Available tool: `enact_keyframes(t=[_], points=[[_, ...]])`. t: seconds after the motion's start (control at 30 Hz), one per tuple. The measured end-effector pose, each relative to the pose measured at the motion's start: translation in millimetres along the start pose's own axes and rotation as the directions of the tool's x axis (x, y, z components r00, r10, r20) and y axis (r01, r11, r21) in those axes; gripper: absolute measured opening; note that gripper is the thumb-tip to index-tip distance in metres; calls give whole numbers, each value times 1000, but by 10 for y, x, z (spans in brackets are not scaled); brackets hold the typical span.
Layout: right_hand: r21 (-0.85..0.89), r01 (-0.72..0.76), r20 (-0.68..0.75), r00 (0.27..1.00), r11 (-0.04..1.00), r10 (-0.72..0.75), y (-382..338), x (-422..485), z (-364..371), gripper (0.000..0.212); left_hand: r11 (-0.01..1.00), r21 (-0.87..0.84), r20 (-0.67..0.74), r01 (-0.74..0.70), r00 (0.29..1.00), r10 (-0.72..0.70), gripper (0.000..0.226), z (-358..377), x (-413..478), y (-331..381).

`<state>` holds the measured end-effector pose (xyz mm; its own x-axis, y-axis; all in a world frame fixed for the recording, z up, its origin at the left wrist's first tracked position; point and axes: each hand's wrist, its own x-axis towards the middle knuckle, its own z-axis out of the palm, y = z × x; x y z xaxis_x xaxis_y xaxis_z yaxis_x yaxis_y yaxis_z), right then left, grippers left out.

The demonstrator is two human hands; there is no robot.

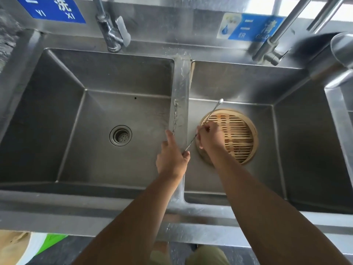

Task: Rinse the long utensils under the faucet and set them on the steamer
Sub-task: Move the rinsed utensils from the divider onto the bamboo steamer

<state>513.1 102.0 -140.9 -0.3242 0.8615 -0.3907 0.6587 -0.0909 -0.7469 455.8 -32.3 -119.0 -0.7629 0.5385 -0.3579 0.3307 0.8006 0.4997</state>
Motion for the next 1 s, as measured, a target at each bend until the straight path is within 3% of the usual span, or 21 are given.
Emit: enact_keyframes(t=[0.17,0.33,0.5,0.83,1.0], points=[[196,-154,-72,983,969,171,245,402,-228,13,1000,-19,-39,18,999,-19,86,39,-11,11],[-128,-86,34,995,988,91,846,730,-502,13,995,-88,-26,46,998,-48,78,54,37,33],[-384,45,139,990,922,10,1313,1071,-563,18,991,-112,-56,71,995,-78,89,94,44,-10],[-563,126,187,982,816,-23,1777,1632,-508,21,990,-115,-46,82,995,-87,90,78,27,-14],[-545,80,133,991,834,-8,1987,1755,-499,20,992,-110,-70,68,995,-76,86,91,55,-45]])
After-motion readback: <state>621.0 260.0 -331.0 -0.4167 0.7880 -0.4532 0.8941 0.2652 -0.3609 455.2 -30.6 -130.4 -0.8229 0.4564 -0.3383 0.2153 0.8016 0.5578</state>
